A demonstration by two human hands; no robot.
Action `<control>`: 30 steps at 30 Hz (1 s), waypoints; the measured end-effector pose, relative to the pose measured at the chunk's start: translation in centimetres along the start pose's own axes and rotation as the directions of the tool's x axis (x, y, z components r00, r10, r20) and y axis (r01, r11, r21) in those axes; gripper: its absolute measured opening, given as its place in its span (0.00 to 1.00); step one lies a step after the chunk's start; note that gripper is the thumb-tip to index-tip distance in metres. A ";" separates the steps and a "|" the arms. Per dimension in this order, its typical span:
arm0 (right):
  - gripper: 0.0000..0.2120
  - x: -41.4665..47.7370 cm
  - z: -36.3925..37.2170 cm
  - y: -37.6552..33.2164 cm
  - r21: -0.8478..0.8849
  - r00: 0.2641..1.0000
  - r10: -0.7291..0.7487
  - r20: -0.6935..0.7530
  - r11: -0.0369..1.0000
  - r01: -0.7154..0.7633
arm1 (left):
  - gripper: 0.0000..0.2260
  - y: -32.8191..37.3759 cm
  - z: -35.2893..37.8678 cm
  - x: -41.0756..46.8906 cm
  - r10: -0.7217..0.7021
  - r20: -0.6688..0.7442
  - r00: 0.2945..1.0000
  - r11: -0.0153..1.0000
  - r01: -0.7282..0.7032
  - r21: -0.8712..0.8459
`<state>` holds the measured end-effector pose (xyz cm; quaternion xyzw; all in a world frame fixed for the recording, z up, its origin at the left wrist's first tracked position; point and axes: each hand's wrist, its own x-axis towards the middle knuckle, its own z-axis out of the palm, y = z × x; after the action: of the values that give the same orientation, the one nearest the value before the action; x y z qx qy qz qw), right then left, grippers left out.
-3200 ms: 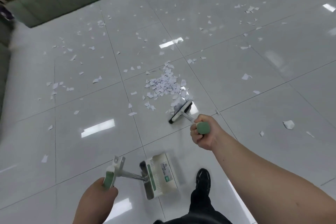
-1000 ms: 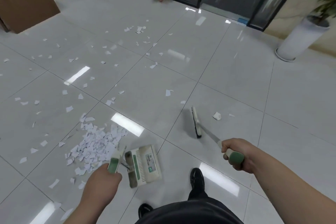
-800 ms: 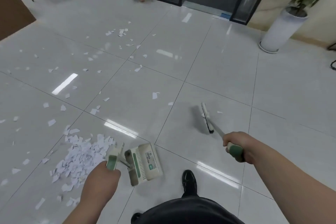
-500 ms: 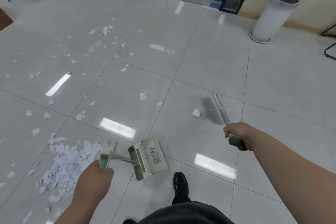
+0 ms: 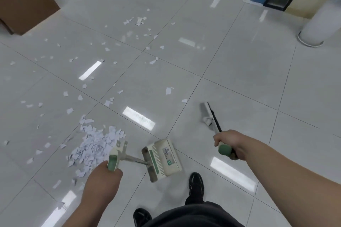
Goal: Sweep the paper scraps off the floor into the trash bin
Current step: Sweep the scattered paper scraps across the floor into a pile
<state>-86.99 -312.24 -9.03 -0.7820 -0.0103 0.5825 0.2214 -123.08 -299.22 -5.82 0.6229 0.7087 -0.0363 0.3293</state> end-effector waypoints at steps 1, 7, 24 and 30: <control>0.08 -0.5 1.4 -0.4 0.002 1.000 -0.011 0.026 1.000 0.011 | 0.06 -0.7 -0.4 0.0 -0.006 -0.003 1.000 1.000 0.006 -0.015; 0.10 -3.8 10.1 -3.1 0.005 0.982 -0.005 0.190 1.000 0.004 | 0.05 -7.1 -3.8 0.4 -0.052 -0.024 0.998 0.990 0.049 -0.134; 0.13 -10.8 25.0 -2.9 0.088 0.980 -0.046 0.195 0.996 0.029 | 0.04 -22.2 -12.6 1.4 -0.103 -0.032 0.994 0.944 0.087 -0.318; 0.12 -10.9 22.6 -4.3 0.090 0.998 -0.063 0.031 0.994 0.060 | 0.06 -22.0 -12.6 2.7 -0.102 -0.037 0.994 0.941 0.084 -0.327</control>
<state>-110.12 -303.76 -2.64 -0.7606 -0.0123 0.5886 0.2736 -148.31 -295.93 -5.29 0.5269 0.7421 0.0821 0.4062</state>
